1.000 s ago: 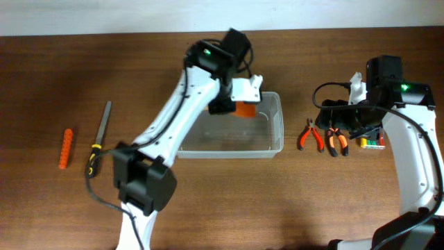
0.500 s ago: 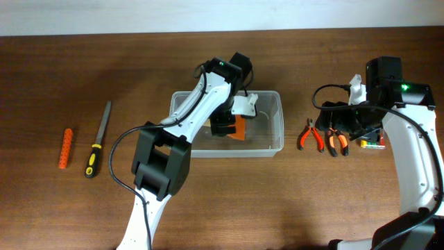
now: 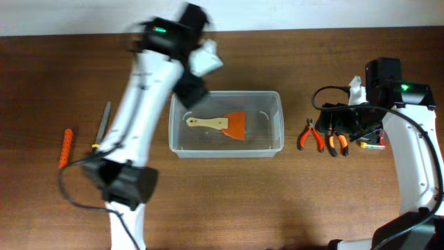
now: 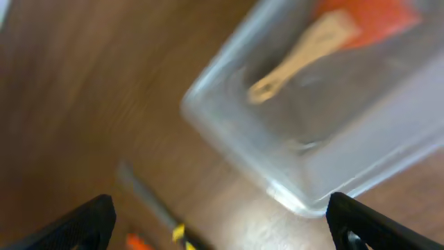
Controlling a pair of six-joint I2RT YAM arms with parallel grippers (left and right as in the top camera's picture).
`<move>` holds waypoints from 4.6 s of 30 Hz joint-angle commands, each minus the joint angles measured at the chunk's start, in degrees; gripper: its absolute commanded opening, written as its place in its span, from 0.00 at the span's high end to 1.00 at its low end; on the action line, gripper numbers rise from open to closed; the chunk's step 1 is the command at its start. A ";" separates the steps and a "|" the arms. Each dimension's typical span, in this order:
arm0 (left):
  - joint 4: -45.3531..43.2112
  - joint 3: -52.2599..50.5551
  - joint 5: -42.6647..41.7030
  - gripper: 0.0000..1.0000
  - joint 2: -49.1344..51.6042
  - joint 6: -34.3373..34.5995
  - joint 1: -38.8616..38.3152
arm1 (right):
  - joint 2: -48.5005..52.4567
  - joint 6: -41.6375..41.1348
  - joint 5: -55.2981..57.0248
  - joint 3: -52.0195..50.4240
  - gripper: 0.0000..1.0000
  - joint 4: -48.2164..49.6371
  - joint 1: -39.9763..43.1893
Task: Pack container
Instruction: 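Lower the scraper into the clear box and open the left gripper, then grasp the yellow-black file with the left gripper and lift, then place the file into the clear box and release with the left gripper, then grasp the orange bit strip with the left gripper and lift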
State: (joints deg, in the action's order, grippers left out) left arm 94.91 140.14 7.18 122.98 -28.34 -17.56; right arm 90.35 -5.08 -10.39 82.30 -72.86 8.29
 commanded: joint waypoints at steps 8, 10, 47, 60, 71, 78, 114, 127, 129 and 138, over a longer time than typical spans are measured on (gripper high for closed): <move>-6.82 -16.92 -7.45 0.01 -0.42 7.19 26.86 | 0.13 -0.31 0.74 0.96 0.01 -0.44 0.46; -10.86 -22.34 -7.43 0.01 -0.42 5.46 29.62 | 0.13 -0.31 0.74 0.96 0.01 -0.44 0.46; -37.48 -58.38 -1.38 0.51 -0.31 5.57 39.26 | 0.13 -0.28 2.73 0.96 0.01 -0.68 0.46; -38.99 -58.55 -1.79 0.77 -0.31 5.55 39.26 | 0.13 -0.28 2.71 0.96 0.01 -0.68 0.46; -31.98 -50.97 -1.77 0.98 -2.60 5.55 36.52 | 0.13 -0.31 2.71 0.96 0.01 -1.55 0.46; -15.76 -20.92 -2.05 0.98 -7.69 5.51 28.06 | 0.13 -0.31 2.71 0.96 0.01 -1.97 0.46; -46.73 -44.74 -7.82 0.37 -8.90 -35.36 -8.22 | 0.13 -0.33 2.69 0.96 0.01 -1.99 0.46; -24.68 -33.48 19.78 0.01 -12.98 -5.44 -7.91 | 0.13 -0.33 2.69 0.96 0.01 -1.99 0.46; -21.90 -32.41 17.94 0.01 -13.86 -0.85 -4.31 | 0.13 -0.31 2.69 0.96 0.01 -1.99 0.46; -18.43 -35.21 0.00 0.01 -14.01 4.74 27.98 | 0.13 -0.31 2.69 0.96 0.01 -1.99 0.46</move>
State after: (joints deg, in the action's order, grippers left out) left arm 76.66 106.48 13.21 109.73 -27.70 2.33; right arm 90.35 -5.39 -8.43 82.30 -74.81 8.29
